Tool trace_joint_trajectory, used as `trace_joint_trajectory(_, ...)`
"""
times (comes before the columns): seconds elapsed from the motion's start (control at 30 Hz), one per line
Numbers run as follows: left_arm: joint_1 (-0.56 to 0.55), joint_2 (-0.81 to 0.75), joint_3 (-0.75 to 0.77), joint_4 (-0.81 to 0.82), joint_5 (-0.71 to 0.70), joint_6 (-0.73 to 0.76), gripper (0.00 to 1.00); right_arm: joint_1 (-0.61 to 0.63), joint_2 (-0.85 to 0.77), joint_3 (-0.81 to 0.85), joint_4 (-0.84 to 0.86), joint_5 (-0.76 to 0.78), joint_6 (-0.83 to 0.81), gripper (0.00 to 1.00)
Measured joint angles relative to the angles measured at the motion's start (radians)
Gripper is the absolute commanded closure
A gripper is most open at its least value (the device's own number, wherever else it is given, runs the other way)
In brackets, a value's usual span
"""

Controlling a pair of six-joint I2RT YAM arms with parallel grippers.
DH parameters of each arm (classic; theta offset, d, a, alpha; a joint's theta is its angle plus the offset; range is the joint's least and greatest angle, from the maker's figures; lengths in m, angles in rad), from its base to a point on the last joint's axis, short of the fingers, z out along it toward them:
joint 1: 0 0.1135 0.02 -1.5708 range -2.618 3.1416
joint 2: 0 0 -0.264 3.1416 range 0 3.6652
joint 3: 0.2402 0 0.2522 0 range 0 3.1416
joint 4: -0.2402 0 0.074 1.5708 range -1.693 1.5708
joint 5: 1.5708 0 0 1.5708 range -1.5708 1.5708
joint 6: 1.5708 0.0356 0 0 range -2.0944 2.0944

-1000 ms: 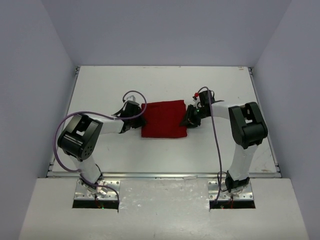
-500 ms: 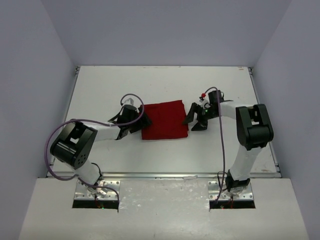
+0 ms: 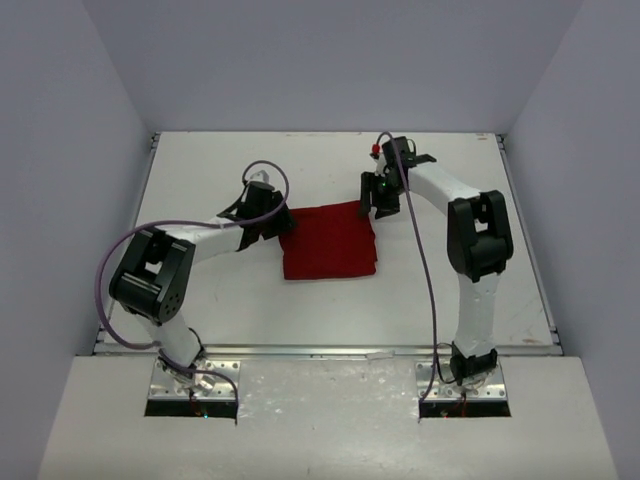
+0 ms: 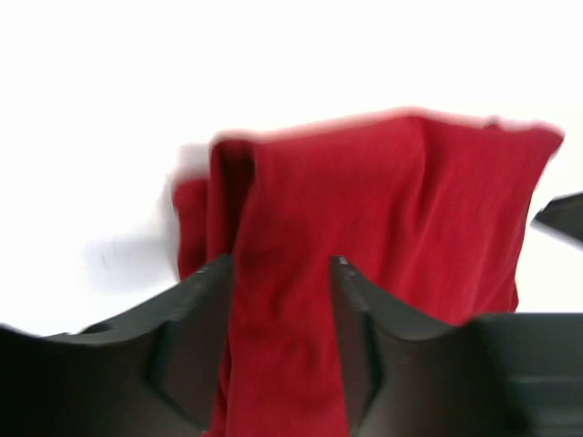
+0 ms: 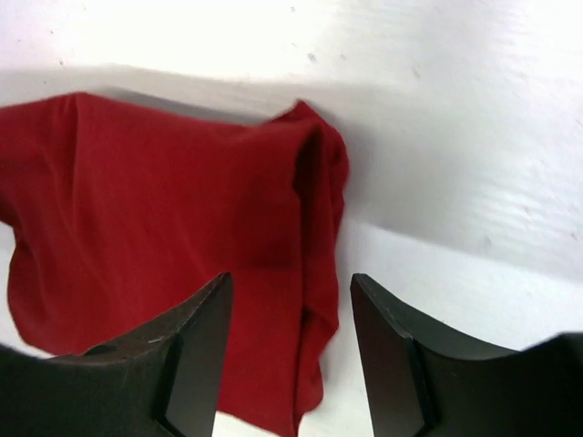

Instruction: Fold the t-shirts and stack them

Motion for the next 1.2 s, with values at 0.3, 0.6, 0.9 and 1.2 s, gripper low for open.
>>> trace_joint_trajectory(0.3,0.080,0.208,0.187,-0.018,0.054,0.053,0.98,0.019,0.186,0.179,-0.053,0.000,-0.051,0.76)
trace_joint_trajectory(0.6,0.092,0.300,0.241,-0.005,0.055,0.055,1.00,-0.002,0.169,0.102,0.033,-0.021,0.003,0.99)
trace_joint_trajectory(0.9,0.097,0.300,0.260,0.003,0.033,0.037,0.69,-0.052,0.153,0.061,0.075,-0.123,0.042,0.41)
trace_joint_trajectory(1.2,0.117,-0.007,0.191,-0.066,-0.051,0.007,0.64,-0.060,-0.041,-0.030,0.078,-0.122,0.050,0.01)
